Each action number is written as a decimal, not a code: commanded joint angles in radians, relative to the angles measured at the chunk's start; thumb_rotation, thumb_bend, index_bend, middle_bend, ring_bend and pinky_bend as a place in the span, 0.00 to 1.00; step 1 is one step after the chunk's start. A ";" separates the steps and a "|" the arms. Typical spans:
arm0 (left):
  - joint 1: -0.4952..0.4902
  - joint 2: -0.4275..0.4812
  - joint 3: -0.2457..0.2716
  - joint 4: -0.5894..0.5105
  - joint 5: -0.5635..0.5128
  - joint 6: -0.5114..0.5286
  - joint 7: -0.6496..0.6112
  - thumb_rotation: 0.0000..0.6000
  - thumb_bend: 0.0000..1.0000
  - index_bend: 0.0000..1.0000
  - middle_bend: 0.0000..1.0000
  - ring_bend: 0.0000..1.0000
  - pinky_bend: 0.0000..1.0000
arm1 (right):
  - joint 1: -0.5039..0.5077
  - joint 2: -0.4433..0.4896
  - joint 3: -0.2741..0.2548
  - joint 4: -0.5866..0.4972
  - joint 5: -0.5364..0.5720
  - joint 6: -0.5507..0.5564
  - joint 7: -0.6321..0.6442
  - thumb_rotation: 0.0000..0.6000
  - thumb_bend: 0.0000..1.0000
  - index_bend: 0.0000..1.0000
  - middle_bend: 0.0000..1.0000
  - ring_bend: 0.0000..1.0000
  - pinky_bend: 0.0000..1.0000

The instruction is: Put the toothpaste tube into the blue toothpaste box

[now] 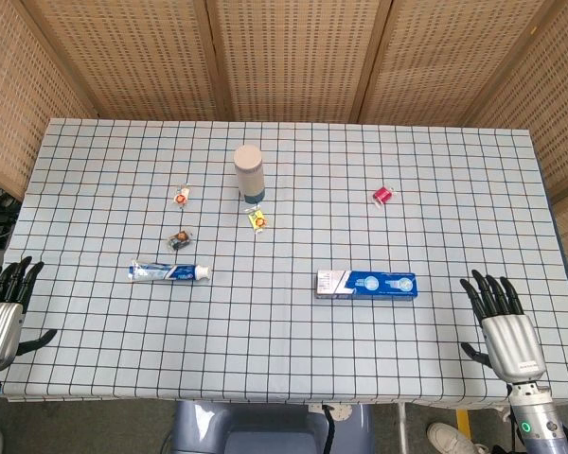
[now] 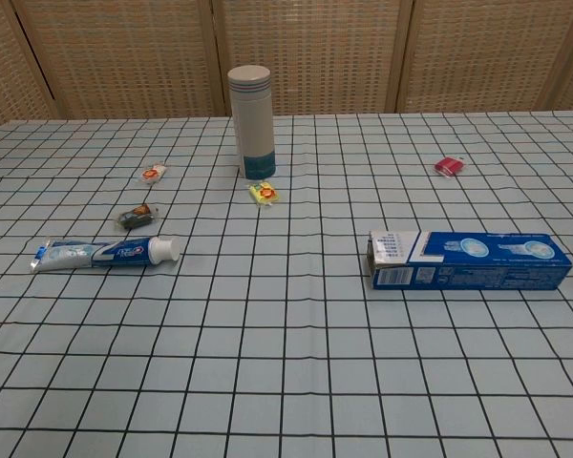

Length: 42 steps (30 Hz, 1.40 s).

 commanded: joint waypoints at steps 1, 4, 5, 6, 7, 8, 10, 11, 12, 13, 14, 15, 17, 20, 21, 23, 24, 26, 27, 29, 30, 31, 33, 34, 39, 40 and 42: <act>0.000 0.000 0.000 -0.001 0.000 -0.001 0.002 1.00 0.13 0.00 0.00 0.00 0.00 | 0.000 0.002 0.000 0.000 -0.002 0.002 0.003 1.00 0.14 0.09 0.00 0.00 0.02; 0.001 0.000 0.002 -0.002 0.001 0.000 0.006 1.00 0.13 0.00 0.00 0.00 0.00 | -0.001 0.004 -0.001 0.000 -0.003 0.003 0.008 1.00 0.14 0.09 0.00 0.00 0.02; 0.001 0.000 0.002 -0.003 0.001 0.001 0.006 1.00 0.13 0.00 0.00 0.00 0.00 | -0.002 0.004 -0.002 -0.001 -0.003 0.003 0.008 1.00 0.14 0.09 0.00 0.00 0.02; 0.001 0.000 0.002 -0.004 0.002 0.001 0.007 1.00 0.13 0.00 0.00 0.00 0.00 | -0.002 0.005 -0.002 -0.002 -0.003 0.003 0.010 1.00 0.14 0.09 0.00 0.00 0.02; 0.001 0.000 0.003 -0.004 0.003 0.002 0.007 1.00 0.13 0.00 0.00 0.00 0.00 | -0.002 0.005 -0.003 -0.003 -0.005 0.005 0.011 1.00 0.14 0.09 0.00 0.00 0.02; 0.001 0.000 0.003 -0.004 0.005 0.002 0.008 1.00 0.13 0.00 0.00 0.00 0.00 | -0.002 0.005 -0.003 -0.004 -0.007 0.006 0.011 1.00 0.14 0.09 0.00 0.00 0.02; 0.000 -0.001 0.003 -0.003 0.005 0.001 0.009 1.00 0.13 0.00 0.00 0.00 0.00 | -0.002 0.005 -0.003 -0.005 -0.009 0.008 0.008 1.00 0.14 0.09 0.00 0.00 0.02; 0.000 -0.002 0.004 -0.002 0.005 -0.001 0.009 1.00 0.13 0.00 0.00 0.00 0.00 | -0.002 0.004 -0.002 -0.005 -0.008 0.007 0.007 1.00 0.14 0.09 0.00 0.00 0.02; -0.001 -0.003 0.004 0.000 0.003 -0.002 0.009 1.00 0.13 0.00 0.00 0.00 0.00 | -0.002 0.004 -0.002 -0.006 -0.008 0.007 0.006 1.00 0.14 0.09 0.00 0.00 0.02; -0.002 -0.004 0.003 0.002 0.001 -0.005 0.008 1.00 0.13 0.00 0.00 0.00 0.00 | -0.002 0.003 -0.002 -0.006 -0.007 0.006 0.004 1.00 0.14 0.09 0.00 0.00 0.02; -0.002 -0.004 0.003 0.003 -0.001 -0.007 0.007 1.00 0.13 0.00 0.00 0.00 0.00 | -0.002 0.003 -0.002 -0.006 -0.006 0.006 0.003 1.00 0.14 0.09 0.00 0.00 0.02; -0.002 -0.004 0.003 0.003 -0.002 -0.009 0.006 1.00 0.13 0.00 0.00 0.00 0.00 | -0.002 0.003 -0.002 -0.006 -0.006 0.005 0.002 1.00 0.14 0.09 0.00 0.00 0.02; -0.003 -0.004 0.002 0.003 -0.004 -0.009 0.005 1.00 0.13 0.00 0.00 0.00 0.00 | -0.002 0.003 -0.003 -0.006 -0.008 0.006 0.002 1.00 0.14 0.09 0.00 0.00 0.02; -0.003 -0.005 0.001 0.002 -0.003 -0.009 0.007 1.00 0.13 0.00 0.00 0.00 0.00 | -0.002 0.003 -0.004 -0.003 -0.012 0.009 0.002 1.00 0.14 0.09 0.00 0.00 0.02; -0.004 -0.005 0.002 0.002 -0.004 -0.009 0.008 1.00 0.14 0.00 0.00 0.00 0.00 | -0.002 0.003 -0.004 -0.002 -0.011 0.009 0.003 1.00 0.14 0.09 0.00 0.00 0.02; -0.004 -0.005 0.002 0.001 -0.005 -0.012 0.012 1.00 0.14 0.00 0.00 0.00 0.00 | -0.003 0.004 -0.003 -0.002 -0.008 0.007 0.005 1.00 0.14 0.09 0.00 0.00 0.02; -0.004 -0.006 0.002 0.001 -0.006 -0.012 0.013 1.00 0.14 0.00 0.00 0.00 0.00 | -0.003 0.004 -0.003 -0.003 -0.006 0.007 0.007 1.00 0.14 0.09 0.00 0.00 0.02; -0.004 -0.007 0.003 0.002 -0.006 -0.013 0.015 1.00 0.14 0.01 0.00 0.00 0.00 | -0.003 0.005 -0.002 -0.004 -0.006 0.008 0.009 1.00 0.14 0.09 0.00 0.00 0.02; -0.005 -0.008 0.002 0.003 -0.007 -0.013 0.016 1.00 0.14 0.02 0.00 0.00 0.00 | -0.003 0.006 -0.002 -0.004 -0.008 0.009 0.010 1.00 0.14 0.09 0.00 0.00 0.02; -0.005 -0.017 -0.005 0.010 -0.010 -0.006 0.011 1.00 0.14 0.05 0.00 0.00 0.00 | -0.003 0.005 -0.005 -0.004 -0.014 0.010 0.006 1.00 0.14 0.09 0.00 0.00 0.02; -0.005 -0.024 -0.010 0.016 -0.011 -0.001 0.008 1.00 0.14 0.07 0.00 0.00 0.00 | -0.003 0.004 -0.005 -0.003 -0.014 0.010 0.005 1.00 0.14 0.09 0.00 0.00 0.02; -0.006 -0.031 -0.014 0.023 -0.012 0.003 0.005 1.00 0.14 0.11 0.00 0.00 0.00 | -0.003 0.003 -0.005 -0.003 -0.013 0.009 0.005 1.00 0.14 0.09 0.00 0.00 0.02; -0.010 -0.040 -0.023 0.026 -0.021 0.001 0.003 1.00 0.14 0.16 0.00 0.01 0.03 | -0.002 0.002 -0.004 0.000 -0.008 0.005 0.005 1.00 0.14 0.09 0.00 0.00 0.02; -0.014 -0.046 -0.028 0.027 -0.026 -0.002 0.003 1.00 0.14 0.18 0.00 0.01 0.04 | -0.002 0.002 -0.003 0.000 -0.005 0.003 0.006 1.00 0.14 0.09 0.00 0.00 0.02; -0.056 -0.071 -0.055 0.034 -0.061 -0.060 0.027 1.00 0.17 0.25 0.00 0.08 0.08 | 0.000 0.002 0.000 0.001 0.005 -0.004 0.008 1.00 0.14 0.09 0.00 0.00 0.02; -0.071 -0.077 -0.063 0.035 -0.074 -0.082 0.036 1.00 0.17 0.27 0.00 0.09 0.09 | 0.000 0.002 0.000 0.001 0.006 -0.005 0.008 1.00 0.14 0.09 0.00 0.00 0.02; -0.103 -0.087 -0.078 0.035 -0.107 -0.134 0.067 1.00 0.18 0.28 0.02 0.11 0.10 | 0.001 0.001 0.001 0.003 0.007 -0.005 0.009 1.00 0.14 0.09 0.00 0.00 0.02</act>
